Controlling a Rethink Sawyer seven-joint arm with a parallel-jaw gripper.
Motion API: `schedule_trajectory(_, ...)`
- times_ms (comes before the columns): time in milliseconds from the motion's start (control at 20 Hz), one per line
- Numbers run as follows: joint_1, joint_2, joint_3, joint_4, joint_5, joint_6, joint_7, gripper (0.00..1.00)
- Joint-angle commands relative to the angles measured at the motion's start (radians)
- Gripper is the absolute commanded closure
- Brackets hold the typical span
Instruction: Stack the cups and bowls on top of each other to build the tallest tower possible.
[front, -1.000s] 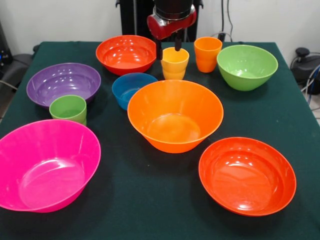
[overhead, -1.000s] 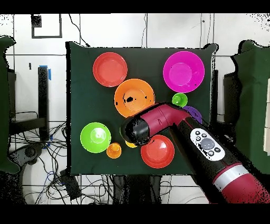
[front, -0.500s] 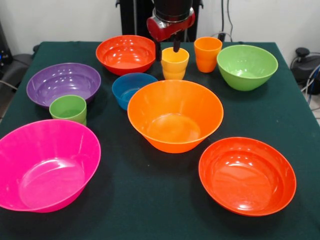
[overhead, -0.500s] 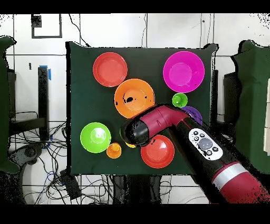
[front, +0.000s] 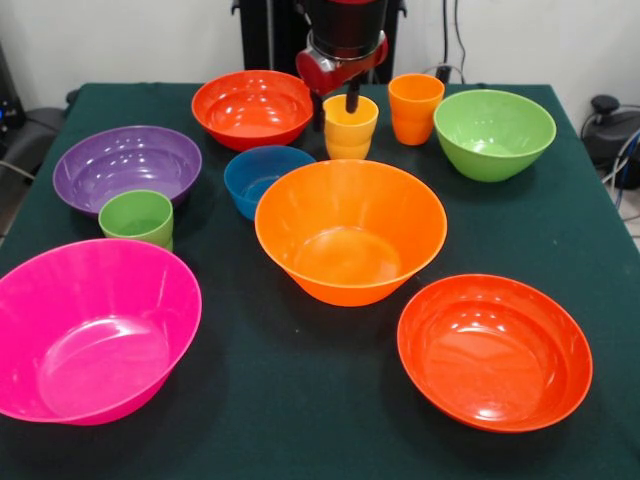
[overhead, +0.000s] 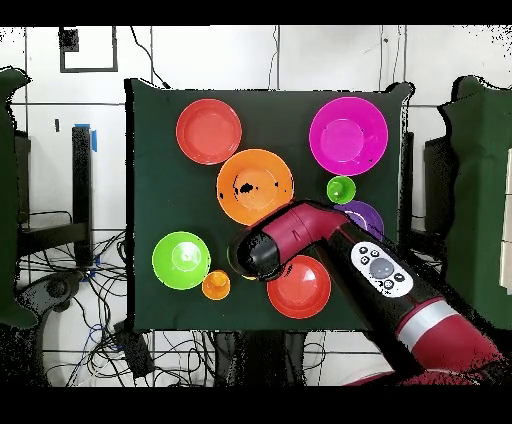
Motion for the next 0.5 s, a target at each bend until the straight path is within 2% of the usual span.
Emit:
schedule_trajectory(50,0.032,0.046,-0.004,-0.006,-0.104,-0.053,-0.207,0.0)
schedule_trajectory(500,0.03,0.07,0.0,-0.02,-0.116,-0.057,-0.202,0.0)
